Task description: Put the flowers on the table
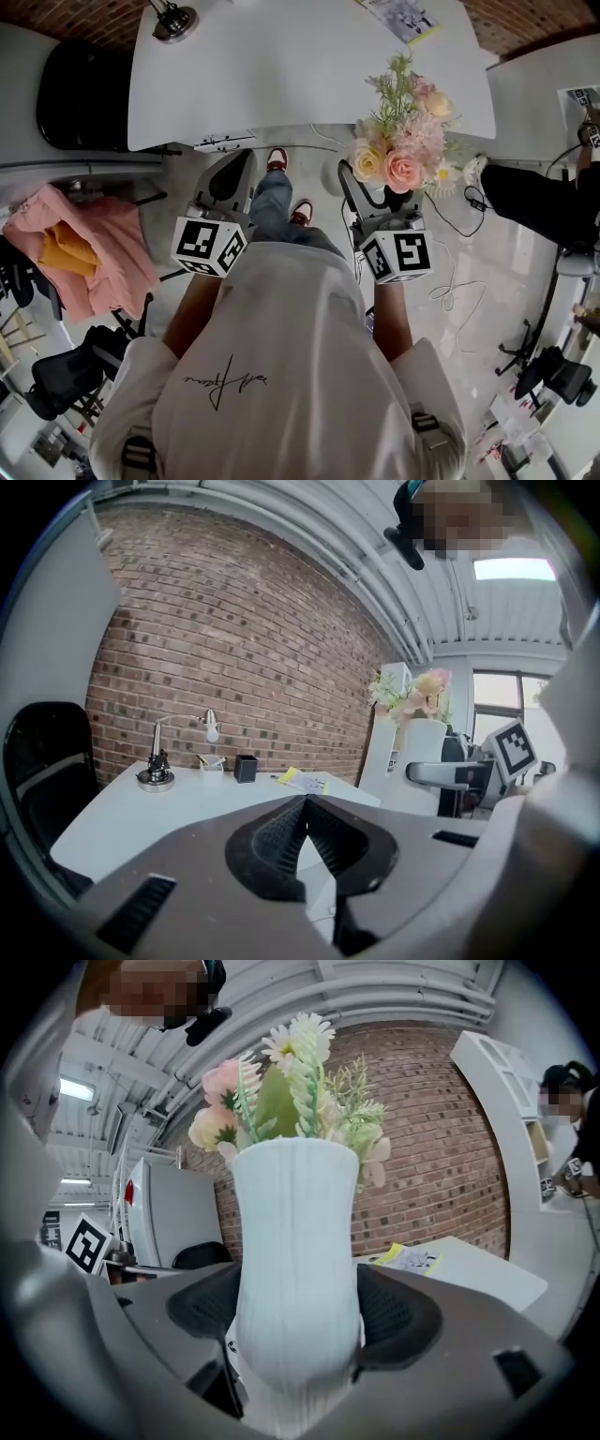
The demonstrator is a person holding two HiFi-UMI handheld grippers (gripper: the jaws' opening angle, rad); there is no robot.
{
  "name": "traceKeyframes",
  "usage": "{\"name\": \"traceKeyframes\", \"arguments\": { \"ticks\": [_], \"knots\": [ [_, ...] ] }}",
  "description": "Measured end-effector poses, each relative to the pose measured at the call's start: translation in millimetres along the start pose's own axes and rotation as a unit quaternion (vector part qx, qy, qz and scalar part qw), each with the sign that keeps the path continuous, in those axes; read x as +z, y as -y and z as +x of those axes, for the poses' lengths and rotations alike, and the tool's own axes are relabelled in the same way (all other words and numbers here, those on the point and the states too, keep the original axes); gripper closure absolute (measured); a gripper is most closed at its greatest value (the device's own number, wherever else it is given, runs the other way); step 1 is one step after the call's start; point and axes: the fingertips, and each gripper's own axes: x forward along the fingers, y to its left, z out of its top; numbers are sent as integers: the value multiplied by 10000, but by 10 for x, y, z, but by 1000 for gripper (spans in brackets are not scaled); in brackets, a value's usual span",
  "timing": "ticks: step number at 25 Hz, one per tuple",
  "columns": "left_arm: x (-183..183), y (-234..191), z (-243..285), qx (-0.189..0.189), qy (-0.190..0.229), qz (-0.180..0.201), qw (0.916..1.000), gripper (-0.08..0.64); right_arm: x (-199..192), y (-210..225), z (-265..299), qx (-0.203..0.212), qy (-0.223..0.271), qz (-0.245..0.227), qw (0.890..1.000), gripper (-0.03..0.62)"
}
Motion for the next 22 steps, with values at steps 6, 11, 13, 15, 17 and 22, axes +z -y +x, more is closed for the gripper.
{"name": "traceKeyframes", "arguments": {
  "ticks": [6,11,13,15,17,22],
  "knots": [
    [31,-116,238,-155,10,-98,9998,555,54,64,237,-43,4,-20,10000,195],
    [57,-259,448,-216,-131,-151,9996,555,77,109,484,-54,-22,14,10000,195],
    [113,-326,555,-241,-160,-145,9995,555,100,150,606,-65,-44,24,10000,194],
    [158,-405,673,-245,-189,-134,9994,555,121,204,740,-85,-49,31,9999,194],
    [186,-464,761,-258,-219,-107,9994,555,141,243,845,-102,-27,48,9999,195],
    [247,-574,934,-356,-324,-52,9988,555,214,290,1074,-173,0,46,9998,195]
  ]
}}
